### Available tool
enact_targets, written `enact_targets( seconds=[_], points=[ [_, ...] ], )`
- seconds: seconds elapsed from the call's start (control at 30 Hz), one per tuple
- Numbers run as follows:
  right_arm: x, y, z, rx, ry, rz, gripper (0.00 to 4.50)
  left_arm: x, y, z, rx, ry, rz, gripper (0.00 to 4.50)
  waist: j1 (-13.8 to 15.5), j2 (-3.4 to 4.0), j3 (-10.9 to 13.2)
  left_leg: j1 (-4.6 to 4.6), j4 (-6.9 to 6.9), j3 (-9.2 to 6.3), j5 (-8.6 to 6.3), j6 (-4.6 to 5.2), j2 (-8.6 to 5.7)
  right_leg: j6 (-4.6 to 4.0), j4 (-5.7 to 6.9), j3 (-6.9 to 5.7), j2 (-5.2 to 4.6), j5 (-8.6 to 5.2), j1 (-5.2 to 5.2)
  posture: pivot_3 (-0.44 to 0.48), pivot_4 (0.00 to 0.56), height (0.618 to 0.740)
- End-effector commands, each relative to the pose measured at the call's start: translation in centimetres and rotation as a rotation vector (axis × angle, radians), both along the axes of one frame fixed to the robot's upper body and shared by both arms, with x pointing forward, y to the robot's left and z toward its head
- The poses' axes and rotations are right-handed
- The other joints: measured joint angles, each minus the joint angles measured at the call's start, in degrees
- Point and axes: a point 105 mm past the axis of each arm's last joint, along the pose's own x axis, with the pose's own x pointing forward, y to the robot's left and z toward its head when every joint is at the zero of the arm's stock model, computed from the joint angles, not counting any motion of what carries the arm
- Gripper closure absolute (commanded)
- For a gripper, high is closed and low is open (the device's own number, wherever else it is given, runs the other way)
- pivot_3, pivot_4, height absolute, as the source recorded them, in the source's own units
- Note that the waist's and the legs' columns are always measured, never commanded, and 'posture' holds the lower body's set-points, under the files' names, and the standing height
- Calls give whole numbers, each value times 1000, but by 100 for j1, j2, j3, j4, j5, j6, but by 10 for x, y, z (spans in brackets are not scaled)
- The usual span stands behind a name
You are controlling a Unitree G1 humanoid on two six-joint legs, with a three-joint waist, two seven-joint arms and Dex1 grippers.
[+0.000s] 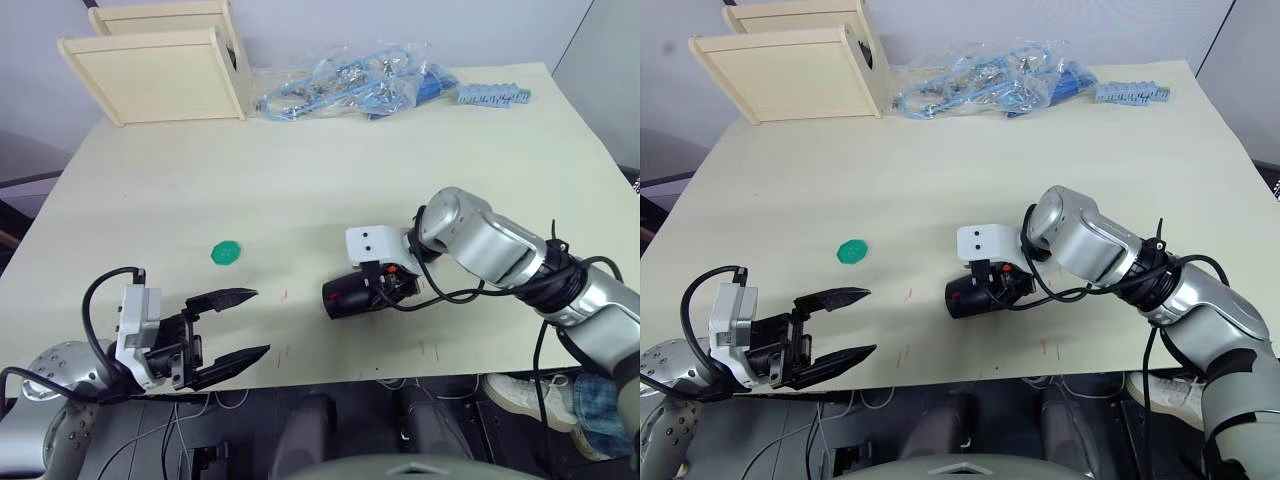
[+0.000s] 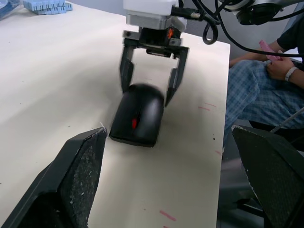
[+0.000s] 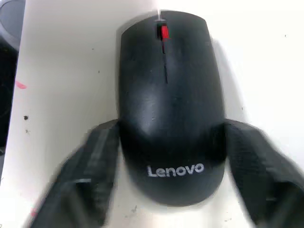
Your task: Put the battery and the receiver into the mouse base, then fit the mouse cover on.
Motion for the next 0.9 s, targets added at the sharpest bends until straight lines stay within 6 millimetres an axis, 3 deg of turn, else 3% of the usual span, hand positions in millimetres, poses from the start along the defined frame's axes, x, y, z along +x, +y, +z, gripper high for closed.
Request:
enact_targets(
  seconds=[0.03, 0.9],
  points=[
    [-1, -2, -5, -10, 14, -8, 59, -1, -1, 7, 1, -31, -9, 0, 1, 0, 0, 0, 0, 0, 0, 0, 0, 0, -1, 0, 0, 0, 0, 0, 150, 740],
    [-11, 1, 14, 39, -18, 41, 59, -1, -1, 6, 3, -28, -24, 0, 3, 1, 1, -4, 0, -1, 0, 0, 0, 0, -4, -2, -1, 0, -1, 0, 150, 740]
  ],
)
